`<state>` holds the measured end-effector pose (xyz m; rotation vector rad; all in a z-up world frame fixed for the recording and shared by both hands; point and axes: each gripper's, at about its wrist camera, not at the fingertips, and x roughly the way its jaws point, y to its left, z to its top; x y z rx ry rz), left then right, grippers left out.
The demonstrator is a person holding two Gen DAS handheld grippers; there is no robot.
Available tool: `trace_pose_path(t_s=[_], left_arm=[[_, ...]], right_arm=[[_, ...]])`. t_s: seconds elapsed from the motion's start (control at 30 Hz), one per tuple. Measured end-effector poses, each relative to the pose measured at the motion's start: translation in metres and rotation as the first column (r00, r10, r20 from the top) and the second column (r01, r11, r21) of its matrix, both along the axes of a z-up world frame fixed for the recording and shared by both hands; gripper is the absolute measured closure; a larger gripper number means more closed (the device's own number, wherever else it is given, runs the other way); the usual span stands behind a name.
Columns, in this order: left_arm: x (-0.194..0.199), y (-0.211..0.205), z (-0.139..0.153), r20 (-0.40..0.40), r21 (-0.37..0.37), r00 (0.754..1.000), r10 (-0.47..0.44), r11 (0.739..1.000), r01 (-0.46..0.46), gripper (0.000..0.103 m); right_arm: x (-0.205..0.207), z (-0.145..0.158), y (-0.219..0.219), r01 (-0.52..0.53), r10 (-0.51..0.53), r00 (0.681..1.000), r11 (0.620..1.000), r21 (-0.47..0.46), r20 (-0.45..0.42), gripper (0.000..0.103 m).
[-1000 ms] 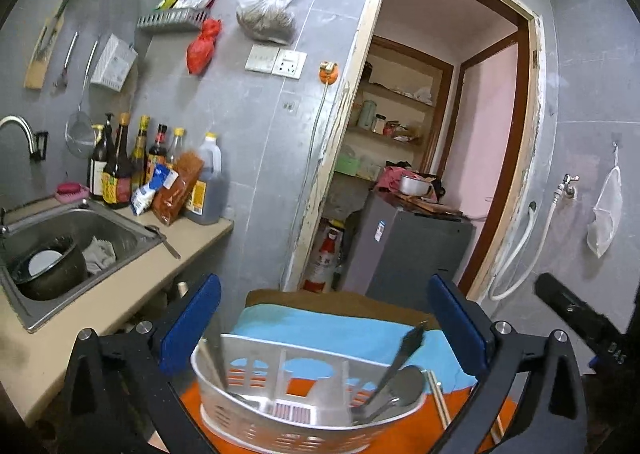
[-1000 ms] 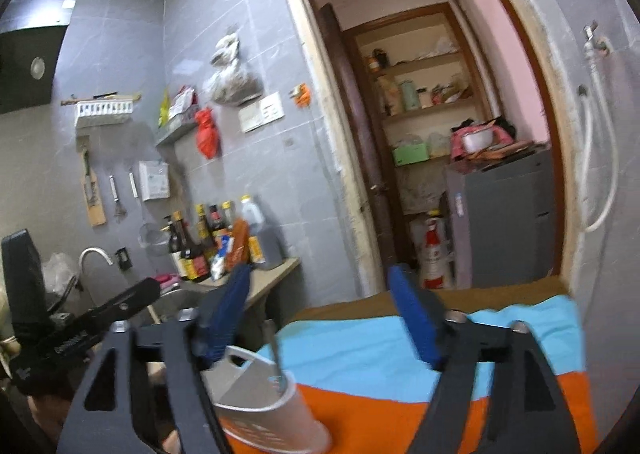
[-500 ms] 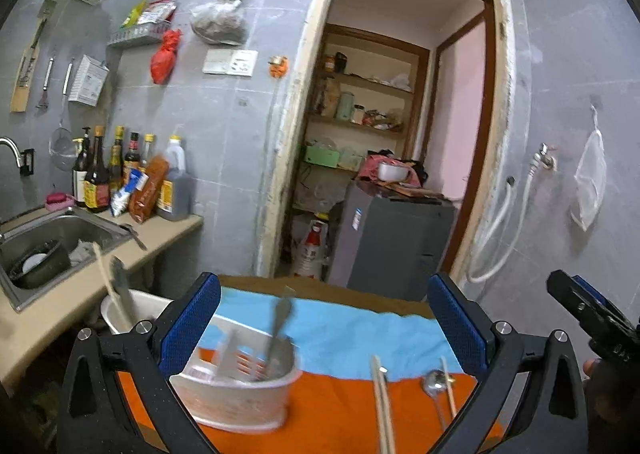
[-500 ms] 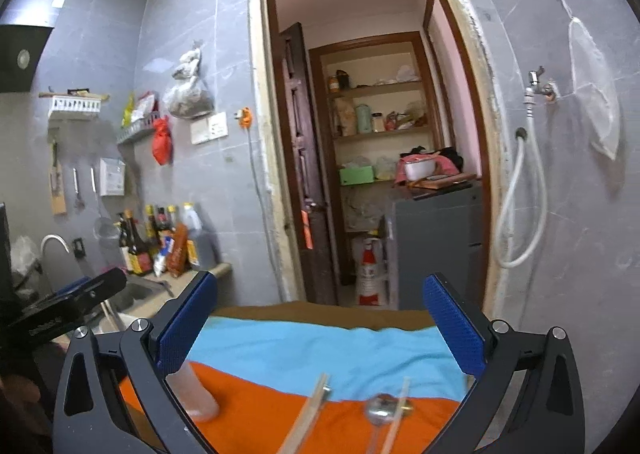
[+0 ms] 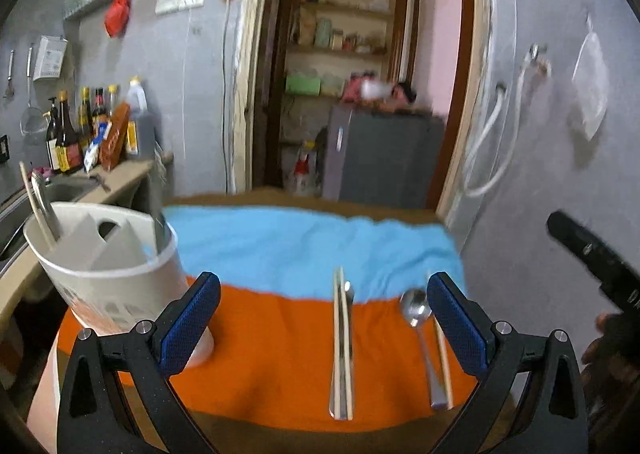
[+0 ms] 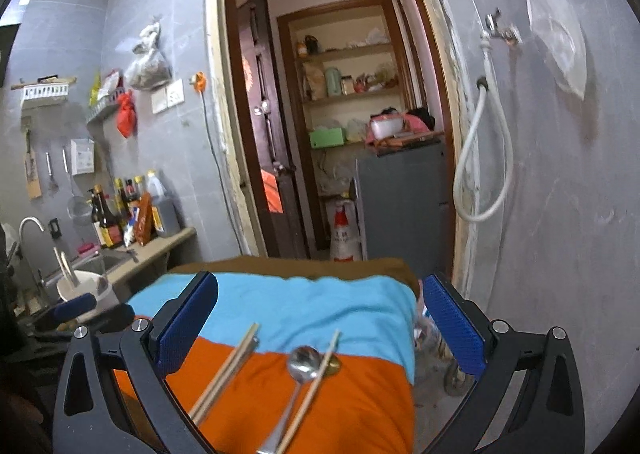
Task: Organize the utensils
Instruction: 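Move both open tools back toward the remaining chopsticks and spoon, then close the left tool on a wooden chopstick while the right tool grasps another chopstick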
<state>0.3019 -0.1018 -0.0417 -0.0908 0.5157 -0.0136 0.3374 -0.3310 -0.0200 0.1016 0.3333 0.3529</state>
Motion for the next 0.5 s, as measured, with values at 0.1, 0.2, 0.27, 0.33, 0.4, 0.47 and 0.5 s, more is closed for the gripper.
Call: trace_pose_path(t_s=[0.1,0.2,0.27,0.33,0.4,0.47,0.5], left_arm=[[0.012,-0.008,-0.021,-0.068,0.026,0.998,0.001,1.000,0.001,0.002],[0.024,-0.008,-0.040,-0.131,0.017,0.991,-0.009,1.000,0.012,0.002],[0.031,-0.006,-0.050,-0.164,0.009,0.986,-0.009,1.000,0.010,0.002],[0.037,-0.005,-0.058,-0.188,0.004,0.982,-0.005,1.000,0.006,0.002],[0.043,-0.003,-0.063,-0.207,0.003,0.978,-0.004,1.000,0.004,0.004],[0.049,-0.004,-0.066,-0.227,0.009,0.974,-0.006,1.000,0.008,0.009],[0.052,-0.004,-0.069,-0.241,0.015,0.971,-0.009,1.000,0.013,0.015]], right_arm=[[0.010,-0.014,-0.004,-0.006,0.007,0.999,1.000,0.004,-0.041,0.000],[0.020,-0.027,-0.006,-0.012,0.013,0.997,1.000,0.006,-0.081,0.000],[0.026,-0.035,-0.006,-0.017,0.018,0.994,1.000,0.005,-0.107,0.000],[0.032,-0.044,-0.006,-0.027,0.027,0.990,1.000,0.003,-0.136,0.000],[0.038,-0.050,-0.004,-0.030,0.029,0.986,1.000,-0.005,-0.162,0.000],[0.045,-0.058,0.000,-0.041,0.038,0.981,0.999,-0.012,-0.192,0.000],[0.048,-0.060,0.001,-0.047,0.043,0.978,0.999,-0.013,-0.202,0.000]])
